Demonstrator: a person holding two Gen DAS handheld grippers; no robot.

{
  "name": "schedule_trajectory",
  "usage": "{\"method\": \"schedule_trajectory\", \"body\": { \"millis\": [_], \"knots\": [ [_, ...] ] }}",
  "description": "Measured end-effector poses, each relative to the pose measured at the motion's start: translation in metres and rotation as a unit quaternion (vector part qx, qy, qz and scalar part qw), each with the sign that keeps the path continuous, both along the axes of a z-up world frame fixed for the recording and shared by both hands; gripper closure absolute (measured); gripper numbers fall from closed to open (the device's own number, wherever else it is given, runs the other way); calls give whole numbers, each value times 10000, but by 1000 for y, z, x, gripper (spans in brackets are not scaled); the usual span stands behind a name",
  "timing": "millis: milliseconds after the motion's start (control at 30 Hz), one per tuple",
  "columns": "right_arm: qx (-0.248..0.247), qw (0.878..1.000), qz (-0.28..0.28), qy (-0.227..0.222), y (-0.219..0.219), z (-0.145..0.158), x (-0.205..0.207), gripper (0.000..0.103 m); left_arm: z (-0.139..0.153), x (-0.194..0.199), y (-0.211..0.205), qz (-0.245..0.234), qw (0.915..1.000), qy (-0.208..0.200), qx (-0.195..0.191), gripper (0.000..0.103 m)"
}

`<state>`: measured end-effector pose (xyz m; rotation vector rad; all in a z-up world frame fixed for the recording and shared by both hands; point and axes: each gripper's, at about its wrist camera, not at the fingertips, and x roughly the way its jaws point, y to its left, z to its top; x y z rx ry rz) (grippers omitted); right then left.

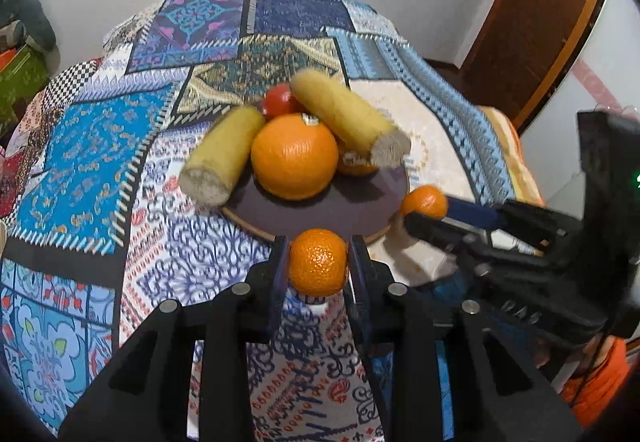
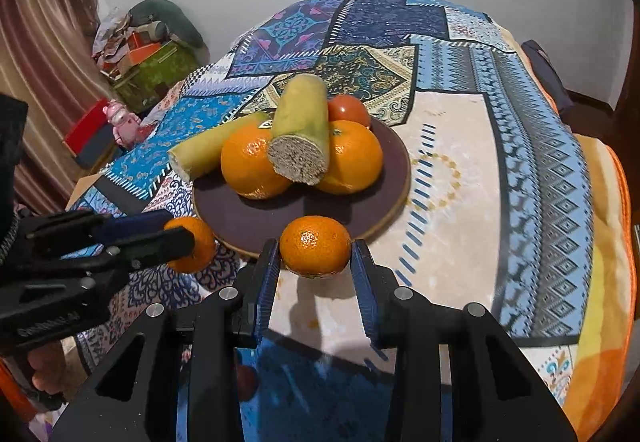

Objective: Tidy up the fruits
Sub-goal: 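Carry both tangerines onto the plate beside the oranges with both grippers, then open both grippers to release the tangerines on the plate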

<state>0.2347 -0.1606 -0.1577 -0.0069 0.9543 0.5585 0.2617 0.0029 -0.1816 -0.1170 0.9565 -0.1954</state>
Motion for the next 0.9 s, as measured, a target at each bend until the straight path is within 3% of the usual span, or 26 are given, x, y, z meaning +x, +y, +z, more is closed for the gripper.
{"method": "schedule_trajectory", "body": {
  "millis": [333,433,900],
  "knots": [
    [-5,9998,-11,173,7,-14,16,70,-5,30,-6,-66,9999,-39,73,73],
    [43,9998,-12,195,7,-14,19,70,-7,35,-7,-105,9999,-35,41,79],
    [-22,9999,14,137,5,-6,10,69,-4,24,-5,-93,9998,-11,164,79]
  ]
}}
